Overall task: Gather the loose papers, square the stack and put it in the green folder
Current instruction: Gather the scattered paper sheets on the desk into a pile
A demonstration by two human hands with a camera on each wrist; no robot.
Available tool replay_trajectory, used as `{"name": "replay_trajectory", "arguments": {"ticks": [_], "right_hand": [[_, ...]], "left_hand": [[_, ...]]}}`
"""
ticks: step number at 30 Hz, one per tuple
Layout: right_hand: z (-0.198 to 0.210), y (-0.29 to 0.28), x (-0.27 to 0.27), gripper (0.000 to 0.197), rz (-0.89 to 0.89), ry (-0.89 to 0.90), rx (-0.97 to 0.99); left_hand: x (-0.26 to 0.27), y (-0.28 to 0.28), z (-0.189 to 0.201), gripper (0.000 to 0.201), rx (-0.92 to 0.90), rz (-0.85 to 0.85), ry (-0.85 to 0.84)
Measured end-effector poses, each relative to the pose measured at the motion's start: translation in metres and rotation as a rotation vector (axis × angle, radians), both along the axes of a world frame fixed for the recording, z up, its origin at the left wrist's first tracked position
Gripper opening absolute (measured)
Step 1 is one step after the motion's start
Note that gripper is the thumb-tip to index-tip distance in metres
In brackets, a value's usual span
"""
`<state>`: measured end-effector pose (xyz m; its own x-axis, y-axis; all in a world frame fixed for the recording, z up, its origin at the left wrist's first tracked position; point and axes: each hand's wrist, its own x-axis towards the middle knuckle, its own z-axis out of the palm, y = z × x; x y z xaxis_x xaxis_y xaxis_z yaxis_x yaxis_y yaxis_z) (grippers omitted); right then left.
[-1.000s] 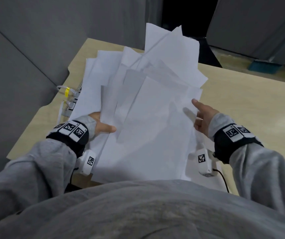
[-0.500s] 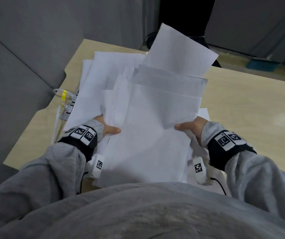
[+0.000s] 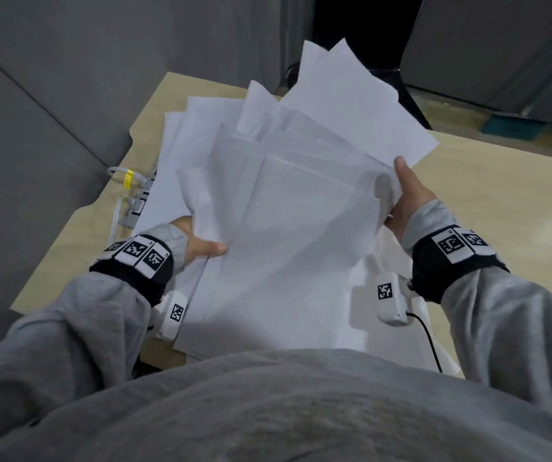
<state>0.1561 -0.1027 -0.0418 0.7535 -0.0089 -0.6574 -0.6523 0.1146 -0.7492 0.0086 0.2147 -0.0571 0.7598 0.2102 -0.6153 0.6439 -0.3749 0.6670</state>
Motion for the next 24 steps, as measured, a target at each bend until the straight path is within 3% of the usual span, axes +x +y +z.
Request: {"name": "replay_trajectory", "arguments": {"ticks": [2,5,7,9,12,15,18,21,22,24], "right_hand": [[0.0,-0.002,0.009,0.067,-0.097,0.028,0.009],[-0.003,-0.003,0.011,0.034,-0.039,-0.063,-0.131],[-0.001,-0.002,0.009,0.015,0.002,-0.102,-0.187],[0.001,-0.001,0.012,0.021,0.006,-0.109,-0.233],[-0.006,-0.004,0.027,0.058,0.022,-0.109,-0.31],[-0.021,-0.011,0.042,0.082,0.019,-0.13,-0.325],[-0.012,-0.009,0.039,0.12,-0.039,-0.121,-0.314],[-0.011,-0.013,0.036,0.115,-0.046,-0.157,-0.302],[-0.01,-0.014,0.035,0.103,-0.055,-0.171,-0.284],[-0.003,-0.01,0.029,0.055,-0.072,-0.238,-0.187]], "left_hand": [[0.0,0.0,0.002,0.05,0.014,-0.025,0.007],[0.0,-0.001,0.006,0.052,-0.041,-0.03,-0.005],[-0.001,-0.007,0.011,0.041,-0.094,-0.034,0.0],[-0.001,-0.012,0.016,0.03,-0.111,-0.045,-0.019],[0.003,-0.019,0.027,0.036,-0.076,-0.054,-0.072],[0.006,-0.02,0.034,0.035,-0.053,-0.081,-0.081],[0.008,-0.015,0.031,0.036,-0.03,-0.111,-0.065],[0.009,-0.011,0.024,0.037,-0.027,-0.1,-0.027],[0.01,-0.008,0.02,0.036,-0.038,-0.091,-0.021],[0.011,-0.003,0.011,0.036,-0.066,-0.073,-0.014]]}}
